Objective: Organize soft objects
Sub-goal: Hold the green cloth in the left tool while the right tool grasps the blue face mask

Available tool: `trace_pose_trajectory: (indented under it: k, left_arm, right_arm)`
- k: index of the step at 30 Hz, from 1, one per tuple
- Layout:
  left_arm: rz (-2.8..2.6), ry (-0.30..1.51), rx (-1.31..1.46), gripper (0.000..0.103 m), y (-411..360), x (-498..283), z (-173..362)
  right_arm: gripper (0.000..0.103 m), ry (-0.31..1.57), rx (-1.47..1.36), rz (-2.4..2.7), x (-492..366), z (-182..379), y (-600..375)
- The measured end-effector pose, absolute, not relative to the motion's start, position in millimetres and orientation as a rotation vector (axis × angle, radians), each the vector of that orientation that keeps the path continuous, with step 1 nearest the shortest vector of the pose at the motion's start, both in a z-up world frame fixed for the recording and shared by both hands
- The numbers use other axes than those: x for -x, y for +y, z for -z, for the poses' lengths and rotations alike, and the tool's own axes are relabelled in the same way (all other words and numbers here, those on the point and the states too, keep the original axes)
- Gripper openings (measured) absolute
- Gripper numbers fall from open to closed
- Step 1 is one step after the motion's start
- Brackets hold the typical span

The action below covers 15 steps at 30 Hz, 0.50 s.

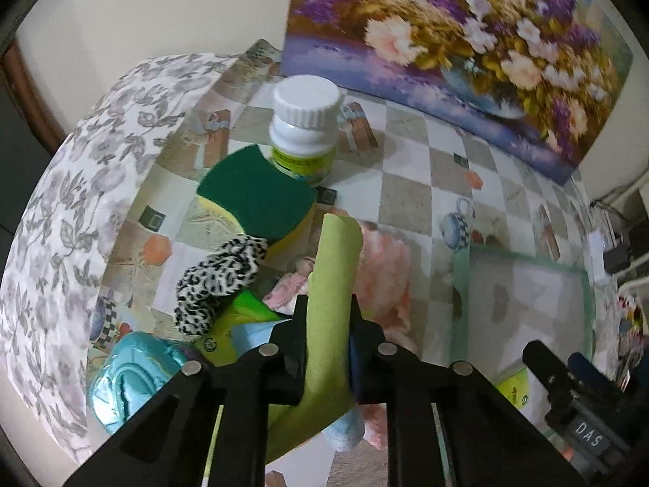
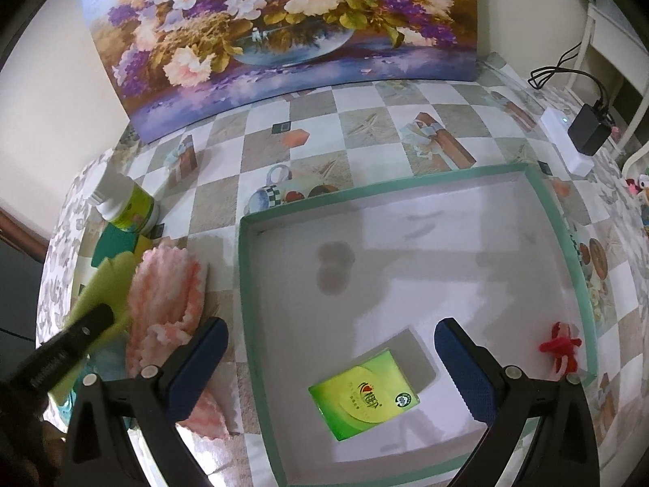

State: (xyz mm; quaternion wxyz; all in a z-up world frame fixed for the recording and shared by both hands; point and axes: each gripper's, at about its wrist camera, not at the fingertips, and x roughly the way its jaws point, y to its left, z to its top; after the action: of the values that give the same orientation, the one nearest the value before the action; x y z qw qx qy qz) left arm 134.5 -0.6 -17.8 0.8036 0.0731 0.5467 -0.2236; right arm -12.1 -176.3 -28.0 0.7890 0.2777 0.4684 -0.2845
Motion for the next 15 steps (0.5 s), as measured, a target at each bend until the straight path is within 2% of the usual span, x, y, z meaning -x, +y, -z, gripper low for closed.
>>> trace_pose_trajectory:
  k: [15]
  left_arm:
    - [0.509, 1.223, 0.071, 0.012, 22, -144, 7]
  right_arm:
    - [0.103, 0.969, -0.575, 0.464, 0, 14, -154]
